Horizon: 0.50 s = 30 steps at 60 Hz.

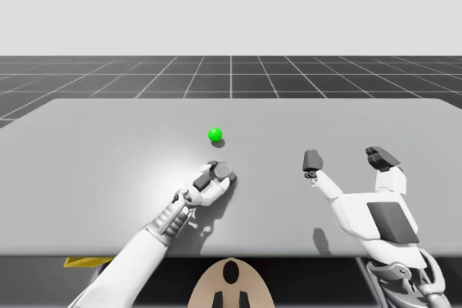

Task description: Watch the red light. When it turns green, pick up the object.

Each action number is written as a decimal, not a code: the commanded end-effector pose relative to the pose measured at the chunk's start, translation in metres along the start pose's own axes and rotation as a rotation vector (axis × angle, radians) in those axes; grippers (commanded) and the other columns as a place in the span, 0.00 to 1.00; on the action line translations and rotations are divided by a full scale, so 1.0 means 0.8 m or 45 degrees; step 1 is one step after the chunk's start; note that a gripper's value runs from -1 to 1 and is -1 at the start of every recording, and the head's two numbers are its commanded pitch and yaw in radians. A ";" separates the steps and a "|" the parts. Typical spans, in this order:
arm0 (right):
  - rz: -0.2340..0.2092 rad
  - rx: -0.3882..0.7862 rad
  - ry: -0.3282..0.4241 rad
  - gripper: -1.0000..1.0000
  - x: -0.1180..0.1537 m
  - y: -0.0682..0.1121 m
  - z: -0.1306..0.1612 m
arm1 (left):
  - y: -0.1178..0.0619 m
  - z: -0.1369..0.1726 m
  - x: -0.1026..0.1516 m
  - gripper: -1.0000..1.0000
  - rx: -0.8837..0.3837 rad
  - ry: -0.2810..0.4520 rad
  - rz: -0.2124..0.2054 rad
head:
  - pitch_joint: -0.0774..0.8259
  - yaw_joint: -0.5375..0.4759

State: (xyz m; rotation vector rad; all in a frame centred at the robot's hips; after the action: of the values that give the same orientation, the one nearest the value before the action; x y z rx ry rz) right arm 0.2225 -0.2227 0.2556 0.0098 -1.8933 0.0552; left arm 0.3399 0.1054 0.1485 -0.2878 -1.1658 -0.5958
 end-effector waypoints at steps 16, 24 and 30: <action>-0.033 -0.022 0.003 0.00 -0.001 0.002 0.000 | -0.039 -0.009 0.002 0.99 -0.096 -0.030 0.095 | 0.68 0.55; -0.047 -0.027 0.006 0.00 -0.001 0.000 0.000 | -0.038 -0.008 0.002 0.99 -0.100 -0.030 0.092 | 0.56 0.55; -0.050 -0.020 0.009 0.00 -0.001 0.000 0.000 | -0.036 -0.003 0.007 1.00 -0.105 -0.046 0.087 | 0.49 0.54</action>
State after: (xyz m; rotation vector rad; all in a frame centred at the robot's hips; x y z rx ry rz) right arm 0.2231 -0.2247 0.2560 0.0169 -1.8914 0.0398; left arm 0.3367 0.1038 0.1489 -0.3167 -1.1619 -0.5974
